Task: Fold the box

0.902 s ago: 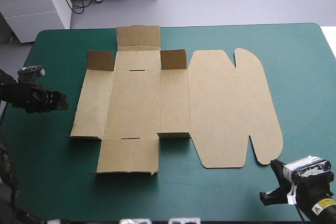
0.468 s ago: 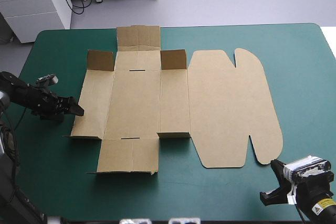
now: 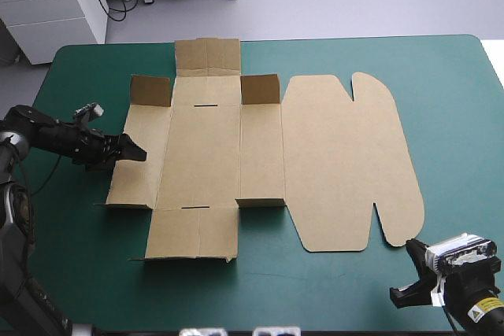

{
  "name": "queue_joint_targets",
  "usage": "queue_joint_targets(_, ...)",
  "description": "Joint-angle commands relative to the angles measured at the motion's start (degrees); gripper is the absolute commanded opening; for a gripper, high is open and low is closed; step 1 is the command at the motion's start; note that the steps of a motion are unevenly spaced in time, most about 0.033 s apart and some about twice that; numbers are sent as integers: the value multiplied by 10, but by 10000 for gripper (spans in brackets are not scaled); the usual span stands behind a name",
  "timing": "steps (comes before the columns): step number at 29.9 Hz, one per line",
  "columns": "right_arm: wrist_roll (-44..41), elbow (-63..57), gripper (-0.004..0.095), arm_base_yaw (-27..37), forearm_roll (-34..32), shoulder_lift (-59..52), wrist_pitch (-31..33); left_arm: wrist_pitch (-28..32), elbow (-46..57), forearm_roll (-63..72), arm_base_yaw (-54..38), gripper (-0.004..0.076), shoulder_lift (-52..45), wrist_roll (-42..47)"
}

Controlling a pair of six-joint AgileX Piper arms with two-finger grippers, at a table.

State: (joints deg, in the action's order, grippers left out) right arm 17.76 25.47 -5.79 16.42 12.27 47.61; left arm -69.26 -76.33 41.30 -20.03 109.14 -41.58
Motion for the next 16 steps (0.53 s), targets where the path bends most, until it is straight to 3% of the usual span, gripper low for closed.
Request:
queue_joint_targets(1, 1, 15, -19, -1, 7, 6, -39, -49, -2, 13, 29, 648, -9, 3)
queue_joint_targets(5, 1, 15, -19, -1, 7, 6, -39, -49, -2, 15, 49, 619, -9, 5)
queue_joint_targets(8, 1, 15, -19, -1, 7, 6, -39, -49, -2, 15, 53, 536, -9, 28)
queue_joint_targets(10, 1, 15, -19, -1, 7, 6, -39, -49, -2, 15, 53, 412, -9, 43)
queue_joint_targets(14, 1, 15, -20, -1, 7, 6, -39, -49, -2, 14, 54, 50, -9, 52)
queue_joint_targets(15, 1, 15, -19, -1, 7, 6, -39, -48, -2, 14, 54, -6, -9, 50)
queue_joint_targets(16, 1, 15, -19, -1, 7, 6, -39, -47, -2, 14, 55, -3, -9, 50)
